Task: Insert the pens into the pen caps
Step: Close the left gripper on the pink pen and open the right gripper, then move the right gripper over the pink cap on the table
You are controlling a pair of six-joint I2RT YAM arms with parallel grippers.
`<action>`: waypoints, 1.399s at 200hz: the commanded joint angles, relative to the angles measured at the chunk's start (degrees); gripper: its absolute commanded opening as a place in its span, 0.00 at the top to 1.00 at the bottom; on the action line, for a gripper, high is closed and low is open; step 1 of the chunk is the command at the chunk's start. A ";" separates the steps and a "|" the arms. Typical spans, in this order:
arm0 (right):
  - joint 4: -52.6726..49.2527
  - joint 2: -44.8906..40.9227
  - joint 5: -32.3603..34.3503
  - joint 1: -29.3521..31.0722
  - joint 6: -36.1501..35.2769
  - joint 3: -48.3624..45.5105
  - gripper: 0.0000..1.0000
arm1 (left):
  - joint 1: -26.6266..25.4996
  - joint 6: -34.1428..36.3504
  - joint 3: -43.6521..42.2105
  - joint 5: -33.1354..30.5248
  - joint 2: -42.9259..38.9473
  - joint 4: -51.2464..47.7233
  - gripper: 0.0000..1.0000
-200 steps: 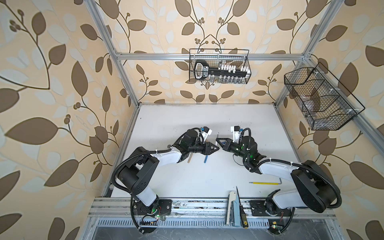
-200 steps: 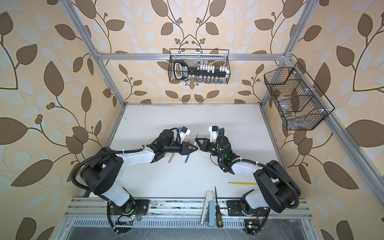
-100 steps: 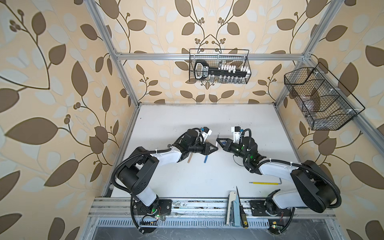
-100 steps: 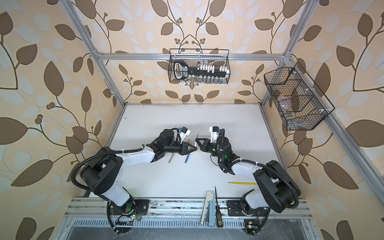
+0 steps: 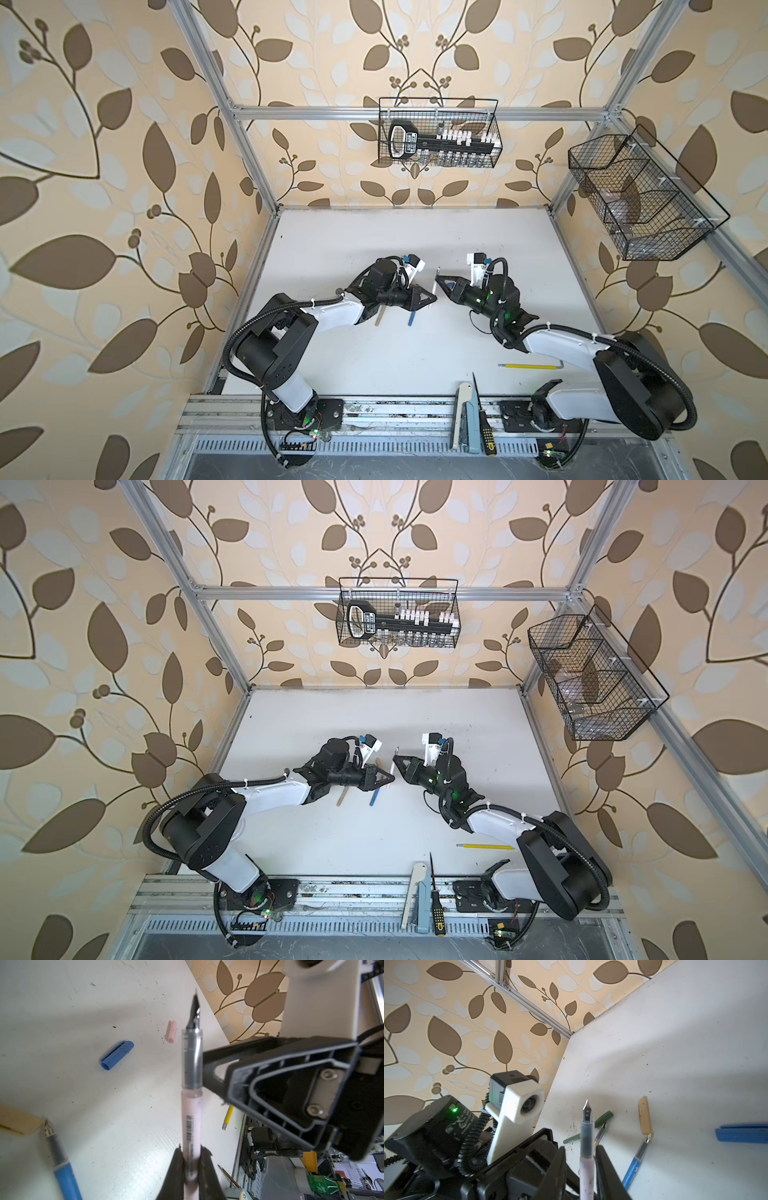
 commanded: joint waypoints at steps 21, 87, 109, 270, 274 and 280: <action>-17.35 -7.44 3.93 -2.10 -4.18 1.85 0.65 | -0.44 3.69 1.63 -1.82 -1.76 -1.89 1.00; -51.66 -20.33 8.58 -16.84 -12.72 6.37 0.47 | -0.87 9.87 0.58 -9.40 -6.50 -8.89 1.00; -54.61 -19.97 7.16 -22.05 -14.86 5.75 0.45 | -0.99 10.08 -0.39 -10.78 -7.94 -8.67 1.00; -53.51 -1.34 9.74 -27.23 -21.34 9.64 0.37 | -1.07 11.13 -4.03 -18.19 -13.72 -8.09 1.00; -53.51 -1.01 9.83 -27.21 -21.33 9.62 0.37 | -1.06 11.09 -4.03 -18.18 -13.75 -8.09 1.00; -53.38 -0.63 9.88 -27.23 -21.43 9.55 0.37 | -1.08 11.06 -4.00 -18.05 -13.78 -8.01 1.00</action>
